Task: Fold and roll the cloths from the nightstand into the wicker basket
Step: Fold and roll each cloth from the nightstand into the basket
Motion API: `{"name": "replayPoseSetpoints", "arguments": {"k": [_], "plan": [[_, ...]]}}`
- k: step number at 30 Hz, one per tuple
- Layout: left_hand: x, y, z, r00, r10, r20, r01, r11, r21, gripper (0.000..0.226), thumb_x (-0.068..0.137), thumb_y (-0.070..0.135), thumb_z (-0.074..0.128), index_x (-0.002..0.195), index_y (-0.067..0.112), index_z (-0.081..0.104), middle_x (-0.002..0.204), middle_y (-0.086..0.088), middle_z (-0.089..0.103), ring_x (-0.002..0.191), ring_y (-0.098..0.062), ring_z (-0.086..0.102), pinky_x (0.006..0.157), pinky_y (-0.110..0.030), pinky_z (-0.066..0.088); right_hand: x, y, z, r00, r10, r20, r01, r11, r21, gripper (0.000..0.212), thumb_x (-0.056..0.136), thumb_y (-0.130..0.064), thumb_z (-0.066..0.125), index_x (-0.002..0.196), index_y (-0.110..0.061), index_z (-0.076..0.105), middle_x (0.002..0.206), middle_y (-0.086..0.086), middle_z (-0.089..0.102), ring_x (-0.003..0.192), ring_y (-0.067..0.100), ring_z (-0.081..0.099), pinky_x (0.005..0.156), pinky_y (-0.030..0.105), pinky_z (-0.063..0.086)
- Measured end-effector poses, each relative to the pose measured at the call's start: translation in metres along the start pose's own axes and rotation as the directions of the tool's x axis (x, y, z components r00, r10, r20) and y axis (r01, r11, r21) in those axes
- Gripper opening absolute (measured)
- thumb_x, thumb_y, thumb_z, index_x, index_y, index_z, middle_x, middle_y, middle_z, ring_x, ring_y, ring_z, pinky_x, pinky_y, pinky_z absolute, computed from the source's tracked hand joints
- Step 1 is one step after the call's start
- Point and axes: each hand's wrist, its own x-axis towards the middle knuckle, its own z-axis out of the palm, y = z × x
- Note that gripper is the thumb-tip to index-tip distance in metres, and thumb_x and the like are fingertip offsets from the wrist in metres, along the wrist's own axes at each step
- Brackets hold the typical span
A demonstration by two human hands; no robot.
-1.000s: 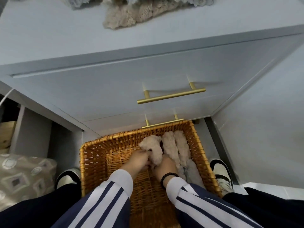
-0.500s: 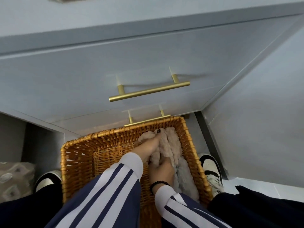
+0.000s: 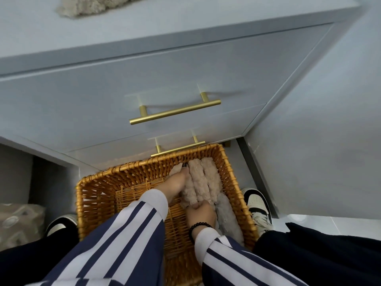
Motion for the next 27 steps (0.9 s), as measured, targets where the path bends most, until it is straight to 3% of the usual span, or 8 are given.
{"name": "replayPoseSetpoints", "arguments": {"k": [3, 7, 12, 15, 17, 20, 22, 27], "plan": [[-0.011, -0.003, -0.011, 1.000, -0.007, -0.025, 0.008, 0.998, 0.062, 0.060, 0.102, 0.052, 0.017, 0.152, 0.020, 0.020, 0.157, -0.007, 0.025, 0.142, -0.030, 0.029, 0.112, -0.043, 0.025, -0.007, -0.002, -0.010, 1.000, -0.010, -0.001, 0.010, 1.000, 0.006, 0.010, 0.088, -0.019, 0.053, 0.092, -0.013, 0.060, 0.092, 0.006, 0.061, 0.077, 0.021, 0.050, 0.064, 0.023, 0.038], [-0.034, -0.001, -0.026, 0.997, 0.010, -0.080, 0.000, 0.993, 0.122, 0.068, 0.099, 0.059, 0.021, 0.151, 0.015, 0.025, 0.154, -0.012, 0.031, 0.136, -0.033, 0.038, 0.109, -0.048, 0.033, -0.021, -0.009, -0.027, 1.000, -0.022, -0.014, 0.022, 0.999, 0.042, 0.008, 0.086, -0.016, 0.056, 0.080, -0.011, 0.056, 0.084, 0.006, 0.060, 0.080, 0.025, 0.056, 0.065, 0.024, 0.039], [-0.076, 0.014, -0.035, 0.992, 0.087, -0.089, -0.072, 0.985, 0.155, 0.066, 0.101, 0.055, 0.023, 0.150, 0.011, 0.026, 0.151, -0.012, 0.037, 0.134, -0.030, 0.041, 0.112, -0.047, 0.032, -0.043, -0.031, -0.056, 0.996, -0.078, -0.050, 0.081, 0.994, 0.069, 0.010, 0.087, -0.014, 0.053, 0.088, -0.009, 0.062, 0.091, 0.009, 0.063, 0.076, 0.022, 0.052, 0.063, 0.024, 0.039], [-0.106, 0.025, -0.037, 0.986, 0.146, -0.081, -0.128, 0.973, 0.191, 0.065, 0.100, 0.054, 0.024, 0.149, 0.011, 0.029, 0.150, -0.012, 0.038, 0.135, -0.029, 0.040, 0.111, -0.043, 0.032, -0.056, -0.045, -0.072, 0.990, -0.122, -0.074, 0.134, 0.972, 0.195, 0.011, 0.082, -0.014, 0.054, 0.079, -0.008, 0.063, 0.087, 0.011, 0.067, 0.080, 0.029, 0.063, 0.071, 0.034, 0.055], [-0.125, 0.031, -0.038, 0.980, 0.184, -0.080, -0.165, 0.967, 0.194, 0.065, 0.099, 0.056, 0.026, 0.147, 0.013, 0.032, 0.145, -0.010, 0.043, 0.132, -0.028, 0.043, 0.108, -0.041, 0.035, -0.057, -0.052, -0.082, 0.980, -0.180, -0.080, 0.194, 0.949, 0.247, 0.009, 0.077, -0.016, 0.053, 0.071, -0.015, 0.059, 0.086, 0.011, 0.066, 0.082, 0.034, 0.066, 0.077, 0.045, 0.058], [-0.159, 0.042, -0.040, 0.963, 0.253, -0.092, -0.229, 0.949, 0.216, 0.064, 0.097, 0.059, 0.027, 0.142, 0.015, 0.040, 0.128, -0.006, 0.052, 0.122, -0.024, 0.049, 0.106, -0.042, 0.037, -0.074, -0.070, -0.110, 0.962, -0.258, -0.084, 0.271, 0.911, 0.312, 0.013, 0.074, -0.013, 0.054, 0.062, -0.016, 0.058, 0.076, 0.010, 0.067, 0.080, 0.035, 0.068, 0.076, 0.049, 0.058], [-0.184, 0.051, -0.039, 0.948, 0.300, -0.106, -0.269, 0.934, 0.236, 0.064, 0.097, 0.061, 0.026, 0.139, 0.016, 0.043, 0.125, -0.005, 0.054, 0.119, -0.023, 0.051, 0.099, -0.038, 0.039, -0.094, -0.082, -0.132, 0.946, -0.306, -0.103, 0.323, 0.891, 0.319, 0.019, 0.075, -0.008, 0.055, 0.057, -0.013, 0.055, 0.065, 0.009, 0.065, 0.077, 0.035, 0.069, 0.074, 0.047, 0.058], [-0.246, 0.065, -0.039, 0.896, 0.436, -0.080, -0.392, 0.864, 0.317, 0.045, 0.099, 0.055, 0.025, 0.122, 0.022, 0.046, 0.117, -0.003, 0.054, 0.103, -0.017, 0.052, 0.082, -0.029, 0.040, -0.148, -0.101, -0.174, 0.923, -0.371, -0.103, 0.382, 0.846, 0.373, 0.020, 0.083, -0.006, 0.054, 0.065, -0.014, 0.050, 0.072, 0.014, 0.066, 0.080, 0.034, 0.070, 0.080, 0.048, 0.057]]}}
